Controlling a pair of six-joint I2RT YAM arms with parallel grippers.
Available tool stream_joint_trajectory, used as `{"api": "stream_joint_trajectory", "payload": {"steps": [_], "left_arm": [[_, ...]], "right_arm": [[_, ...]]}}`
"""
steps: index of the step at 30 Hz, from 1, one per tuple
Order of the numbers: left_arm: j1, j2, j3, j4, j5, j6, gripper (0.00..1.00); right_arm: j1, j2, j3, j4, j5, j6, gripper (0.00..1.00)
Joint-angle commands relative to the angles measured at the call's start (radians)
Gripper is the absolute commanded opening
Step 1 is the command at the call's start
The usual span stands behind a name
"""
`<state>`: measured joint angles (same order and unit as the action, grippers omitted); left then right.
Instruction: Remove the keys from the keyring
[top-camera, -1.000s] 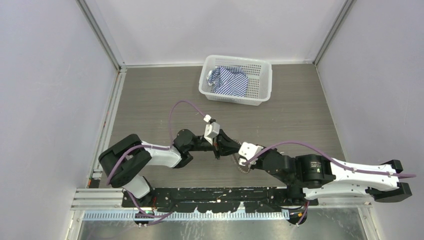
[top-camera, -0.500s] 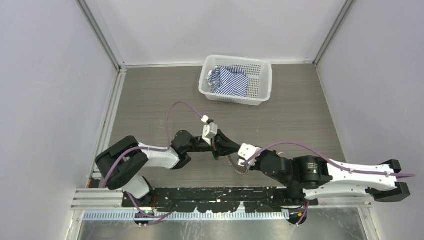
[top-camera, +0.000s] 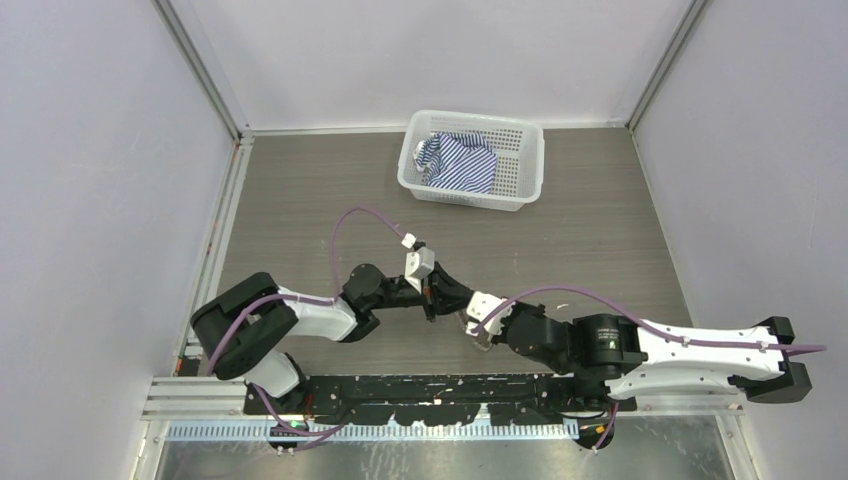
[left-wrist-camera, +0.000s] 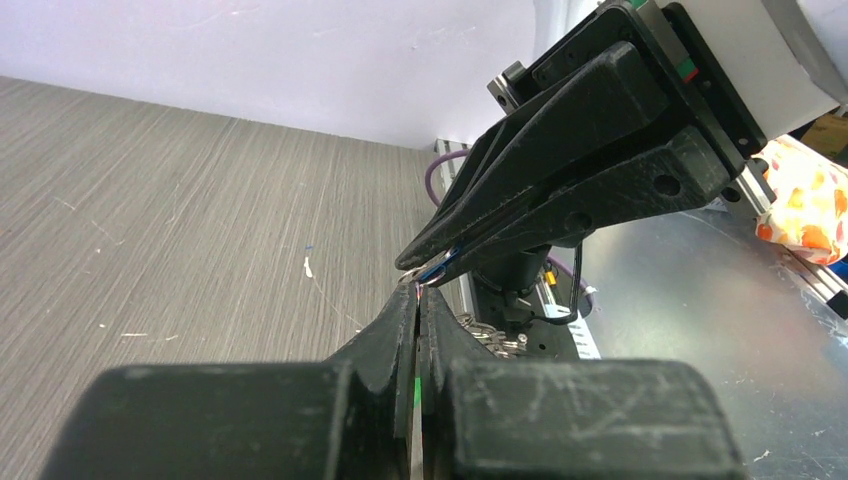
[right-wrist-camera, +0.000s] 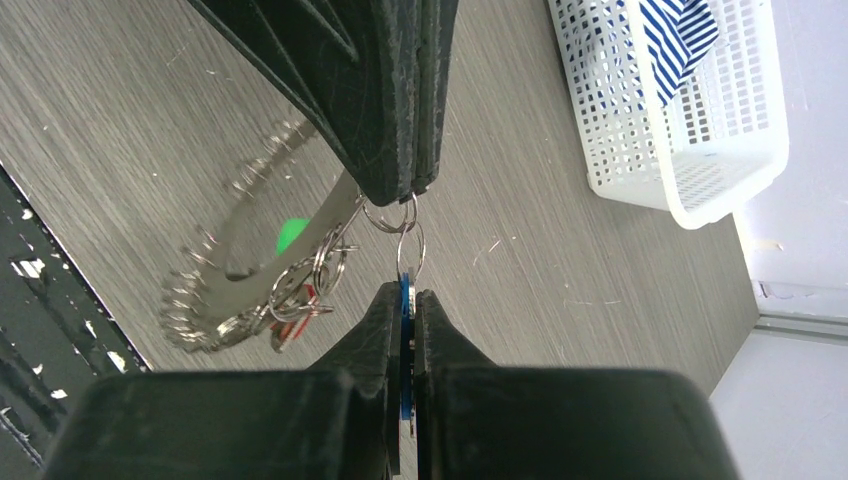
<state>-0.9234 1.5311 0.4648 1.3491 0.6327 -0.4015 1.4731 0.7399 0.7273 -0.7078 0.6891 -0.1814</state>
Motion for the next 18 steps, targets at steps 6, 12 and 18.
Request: {"api": "stream_joint_trajectory", "payload": {"steps": [6, 12, 18], "left_arm": [[-0.014, 0.059, -0.019, 0.082, -0.090, 0.036, 0.01], [-0.061, 0.085, -0.069, 0.082, -0.158, 0.065, 0.01], [-0.068, 0.063, -0.108, 0.063, -0.180, 0.060, 0.02]], "right_arm": [[0.004, 0.007, -0.037, 0.067, 0.024, 0.028, 0.01], [0.004, 0.037, -0.062, 0.169, 0.007, 0.013, 0.01], [0.004, 0.043, -0.052, 0.204, -0.023, -0.025, 0.01]]}}
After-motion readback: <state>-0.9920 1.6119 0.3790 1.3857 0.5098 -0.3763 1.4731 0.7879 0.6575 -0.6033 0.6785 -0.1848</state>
